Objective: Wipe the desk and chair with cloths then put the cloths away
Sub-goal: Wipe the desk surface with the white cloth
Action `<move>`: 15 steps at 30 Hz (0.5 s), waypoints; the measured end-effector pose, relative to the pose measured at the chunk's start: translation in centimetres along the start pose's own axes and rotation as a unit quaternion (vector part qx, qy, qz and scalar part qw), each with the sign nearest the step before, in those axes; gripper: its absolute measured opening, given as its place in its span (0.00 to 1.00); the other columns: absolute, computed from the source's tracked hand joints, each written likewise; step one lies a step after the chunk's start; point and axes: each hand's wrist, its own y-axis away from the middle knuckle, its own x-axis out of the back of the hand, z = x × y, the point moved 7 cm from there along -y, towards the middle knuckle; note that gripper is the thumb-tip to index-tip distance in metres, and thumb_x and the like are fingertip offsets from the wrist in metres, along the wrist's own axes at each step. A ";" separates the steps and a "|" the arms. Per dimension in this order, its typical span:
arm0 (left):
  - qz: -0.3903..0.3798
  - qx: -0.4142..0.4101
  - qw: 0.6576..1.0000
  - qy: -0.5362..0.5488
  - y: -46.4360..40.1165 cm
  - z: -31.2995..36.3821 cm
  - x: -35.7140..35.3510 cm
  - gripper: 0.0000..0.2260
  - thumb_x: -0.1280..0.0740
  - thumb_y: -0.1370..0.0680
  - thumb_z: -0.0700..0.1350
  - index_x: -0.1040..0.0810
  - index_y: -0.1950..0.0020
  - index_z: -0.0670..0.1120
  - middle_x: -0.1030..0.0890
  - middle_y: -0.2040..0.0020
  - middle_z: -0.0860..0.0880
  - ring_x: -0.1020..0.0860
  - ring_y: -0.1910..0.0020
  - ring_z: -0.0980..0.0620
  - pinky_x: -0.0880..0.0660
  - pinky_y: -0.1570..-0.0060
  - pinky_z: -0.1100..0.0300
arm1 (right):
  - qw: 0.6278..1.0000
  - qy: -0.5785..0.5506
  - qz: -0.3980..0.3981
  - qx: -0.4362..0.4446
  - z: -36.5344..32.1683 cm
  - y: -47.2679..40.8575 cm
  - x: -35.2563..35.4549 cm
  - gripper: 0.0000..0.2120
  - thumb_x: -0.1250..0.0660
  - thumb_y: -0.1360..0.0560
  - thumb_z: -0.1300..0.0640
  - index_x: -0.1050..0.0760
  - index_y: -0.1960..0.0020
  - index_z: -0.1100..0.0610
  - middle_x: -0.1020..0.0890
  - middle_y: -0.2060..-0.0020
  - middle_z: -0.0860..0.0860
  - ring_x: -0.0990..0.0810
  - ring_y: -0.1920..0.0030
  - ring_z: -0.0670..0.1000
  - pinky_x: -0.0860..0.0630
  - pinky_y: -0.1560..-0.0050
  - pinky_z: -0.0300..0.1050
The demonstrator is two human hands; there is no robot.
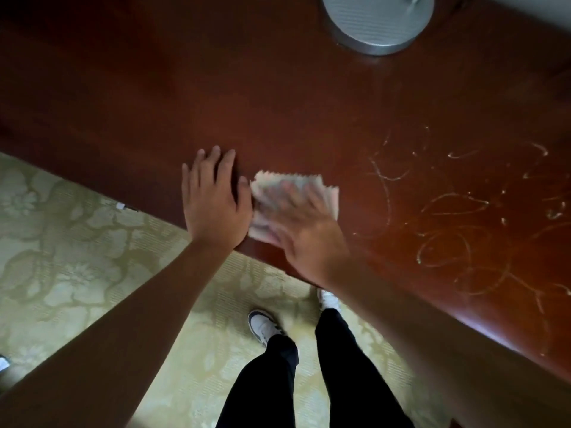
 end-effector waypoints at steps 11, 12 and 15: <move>-0.009 0.031 0.999 0.021 -3.2 10.6 -3.4 0.23 0.43 0.18 0.49 0.36 0.23 0.46 0.41 0.21 0.43 0.44 0.21 0.44 0.48 0.25 0.40 | 0.990 0.093 -0.056 -0.090 20.0 -12.4 7.0 0.23 0.49 0.18 0.47 0.35 0.24 0.50 0.34 0.25 0.49 0.41 0.23 0.56 0.47 0.27 0.57; -0.017 0.028 0.999 0.023 -3.5 11.5 -3.9 0.23 0.44 0.18 0.50 0.36 0.23 0.46 0.41 0.21 0.44 0.44 0.21 0.44 0.48 0.25 0.40 | 0.991 0.089 -0.038 -0.092 21.4 -11.7 7.7 0.24 0.50 0.18 0.47 0.33 0.25 0.51 0.31 0.26 0.50 0.39 0.24 0.57 0.46 0.28 0.57; -0.030 0.018 0.999 0.028 -3.7 13.4 -5.1 0.24 0.45 0.18 0.52 0.35 0.24 0.46 0.39 0.21 0.44 0.43 0.21 0.45 0.48 0.25 0.42 | 0.992 0.071 0.000 -0.107 23.2 -9.0 8.1 0.22 0.46 0.19 0.52 0.30 0.27 0.54 0.25 0.31 0.52 0.36 0.26 0.59 0.44 0.28 0.57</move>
